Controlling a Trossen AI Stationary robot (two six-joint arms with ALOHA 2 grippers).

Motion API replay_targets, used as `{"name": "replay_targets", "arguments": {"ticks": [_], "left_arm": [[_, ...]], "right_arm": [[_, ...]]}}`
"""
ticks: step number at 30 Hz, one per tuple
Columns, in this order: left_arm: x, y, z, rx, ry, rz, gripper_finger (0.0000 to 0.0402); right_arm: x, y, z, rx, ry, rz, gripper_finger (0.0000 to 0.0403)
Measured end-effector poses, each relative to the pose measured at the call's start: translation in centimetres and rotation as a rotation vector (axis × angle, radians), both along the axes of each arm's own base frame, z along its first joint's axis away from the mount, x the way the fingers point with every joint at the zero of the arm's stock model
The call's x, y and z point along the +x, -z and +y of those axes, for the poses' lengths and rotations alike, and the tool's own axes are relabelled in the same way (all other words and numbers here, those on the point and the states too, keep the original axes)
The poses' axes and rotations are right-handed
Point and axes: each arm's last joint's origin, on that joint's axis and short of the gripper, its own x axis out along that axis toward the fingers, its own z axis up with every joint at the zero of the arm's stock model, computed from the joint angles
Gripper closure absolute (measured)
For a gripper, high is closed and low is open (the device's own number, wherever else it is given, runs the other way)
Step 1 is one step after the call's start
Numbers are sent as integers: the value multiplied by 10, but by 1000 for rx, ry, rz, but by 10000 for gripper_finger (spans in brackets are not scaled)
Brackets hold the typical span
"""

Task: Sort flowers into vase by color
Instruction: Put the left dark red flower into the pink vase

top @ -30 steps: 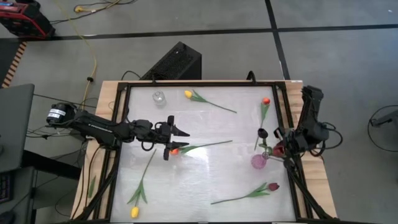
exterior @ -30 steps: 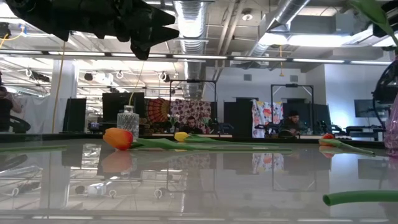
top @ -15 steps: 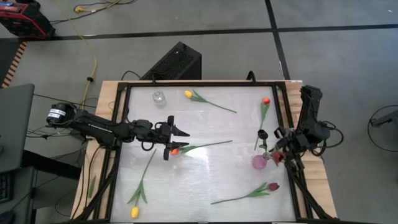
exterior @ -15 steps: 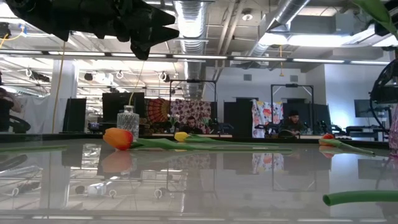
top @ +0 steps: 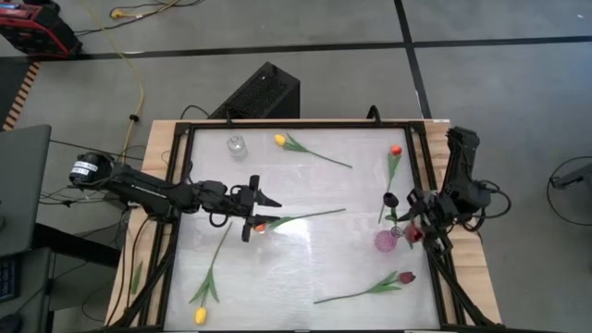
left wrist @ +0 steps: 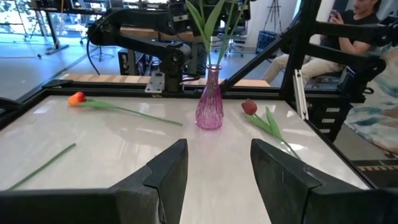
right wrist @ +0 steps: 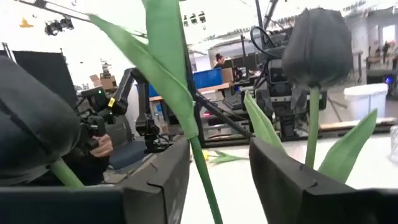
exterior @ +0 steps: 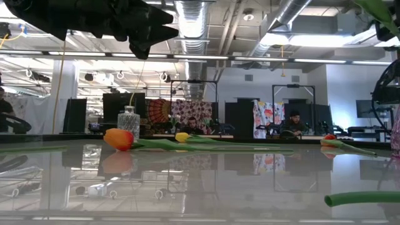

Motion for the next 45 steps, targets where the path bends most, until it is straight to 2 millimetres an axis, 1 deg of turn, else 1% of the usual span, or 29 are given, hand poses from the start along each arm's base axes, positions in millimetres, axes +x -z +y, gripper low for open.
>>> {"name": "replay_targets", "arguments": {"ticks": [4,7,14,17,22,27,30,35,38,41,45], "left_arm": [[0,0,0,0,0,1,237],[0,0,0,10,1,0,237],[0,1,0,13,1,14,237],[0,2,0,14,1,23,237],[0,4,0,16,1,39,237],[0,5,0,32,3,44,237],[0,5,0,32,3,44,237],[0,4,0,51,5,40,237],[0,4,1,64,-11,31,237],[0,3,1,67,-27,31,237],[0,3,1,63,-29,32,237]], "right_arm": [[0,-3,0,16,-18,53,187],[-1,-9,-2,16,-26,94,183],[-6,-35,-16,-19,-31,173,191],[-9,-41,-24,-34,-29,239,198],[-12,-40,-31,-50,-41,320,209],[-13,-43,-30,-6,-77,346,223],[-12,-37,-26,3,-91,414,233],[-11,-23,-20,93,-121,613,253],[-10,-21,-15,88,-132,651,265],[-10,-23,-13,77,-143,669,276],[-11,-39,-16,96,-145,684,288]]}}
